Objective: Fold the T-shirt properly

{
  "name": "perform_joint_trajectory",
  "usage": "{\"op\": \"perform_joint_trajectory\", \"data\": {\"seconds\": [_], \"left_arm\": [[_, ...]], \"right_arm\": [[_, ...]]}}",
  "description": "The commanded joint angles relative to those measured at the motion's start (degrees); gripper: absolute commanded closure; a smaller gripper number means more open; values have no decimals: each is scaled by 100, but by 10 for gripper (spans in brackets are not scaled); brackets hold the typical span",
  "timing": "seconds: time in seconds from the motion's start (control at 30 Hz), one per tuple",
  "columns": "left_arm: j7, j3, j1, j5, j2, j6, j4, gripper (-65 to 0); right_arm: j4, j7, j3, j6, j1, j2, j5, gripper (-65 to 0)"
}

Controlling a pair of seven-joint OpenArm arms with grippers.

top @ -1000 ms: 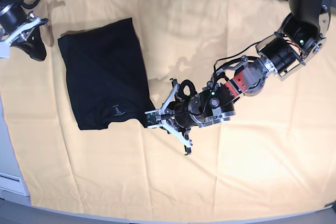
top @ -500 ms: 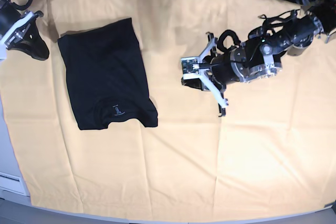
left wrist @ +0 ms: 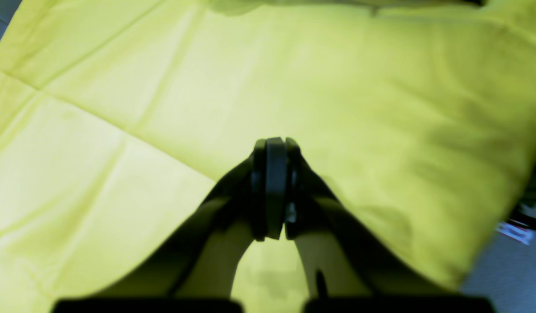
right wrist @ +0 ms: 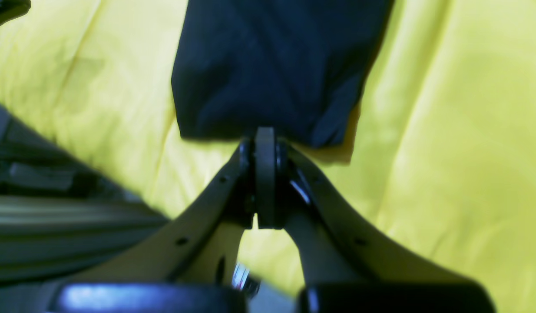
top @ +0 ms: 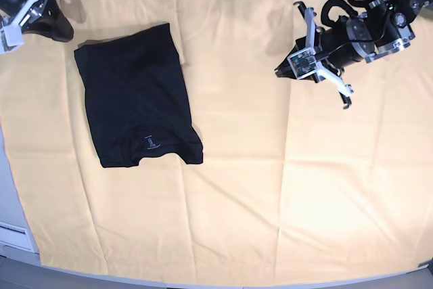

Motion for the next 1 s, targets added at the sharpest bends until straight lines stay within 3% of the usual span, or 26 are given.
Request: {"op": "perform_joint_trajectory", "data": {"seconds": [0.0, 0.2, 0.4, 0.57, 0.7, 0.97], "left_arm": [[-4, -260, 240, -66, -76, -24, 50, 0], [374, -1458, 1744, -885, -59, -503, 50, 0], [863, -2293, 2977, -1790, -28, -841, 50, 0], [1464, -2409, 4002, -2179, -28, -881, 50, 0], [1547, -2409, 4927, -2186, 0, -881, 50, 0], [1716, -2409, 6083, -2079, 673, -879, 50, 0]], "right_arm": [[111, 63, 55, 28, -146, 74, 123, 0], [118, -144, 92, 28, -807, 74, 123, 0], [118, -144, 557, 28, -1587, 59, 123, 0], [105, -144, 634, 28, -2249, 59, 123, 0], [-39, -144, 627, 28, -2747, 61, 123, 0], [-597, -144, 605, 28, -3377, 61, 123, 0]]}}
